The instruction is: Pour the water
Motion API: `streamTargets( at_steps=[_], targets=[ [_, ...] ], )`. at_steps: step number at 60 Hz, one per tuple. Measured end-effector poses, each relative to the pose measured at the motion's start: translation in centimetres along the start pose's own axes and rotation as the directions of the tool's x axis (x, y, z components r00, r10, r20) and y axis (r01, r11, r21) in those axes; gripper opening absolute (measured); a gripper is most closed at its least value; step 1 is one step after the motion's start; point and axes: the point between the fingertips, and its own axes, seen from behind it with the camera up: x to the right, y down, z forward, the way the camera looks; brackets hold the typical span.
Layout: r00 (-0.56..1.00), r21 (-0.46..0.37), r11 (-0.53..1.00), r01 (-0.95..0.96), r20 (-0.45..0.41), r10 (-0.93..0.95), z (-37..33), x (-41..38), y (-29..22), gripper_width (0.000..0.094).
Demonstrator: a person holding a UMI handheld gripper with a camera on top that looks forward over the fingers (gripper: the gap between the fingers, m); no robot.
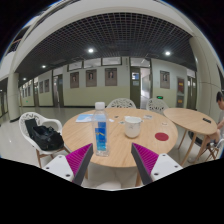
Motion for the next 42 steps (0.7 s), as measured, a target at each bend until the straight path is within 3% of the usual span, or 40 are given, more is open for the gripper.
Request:
streamTargets(
  at_steps=[12, 22, 24, 29, 34, 42],
  targets=[
    [1.000, -0.006, 1.000, 0.001, 0.023, -0.001, 9.0, -5.2, 0.0, 0.0820],
    [0.998, 0.018, 1.000, -0.008, -0.067, 0.009, 15.3, -4.6, 0.1, 0.0798],
    [0.996, 0.027, 1.000, -0.013, -0.084, 0.015, 16.4, -4.3, -0.1, 0.0742],
    [0.994, 0.049, 0.998, 0.027, -0.105, -0.022, 17.7, -4.7, -0.3, 0.0469],
    [0.981, 0.078, 0.996, 0.050, -0.189, -0.035, 17.7, -3.7, -0.7, 0.0434],
    [0.982, 0.109, 0.993, 0.045, -0.185, -0.025, 18.4, -3.6, -1.0, 0.0315]
  ],
)
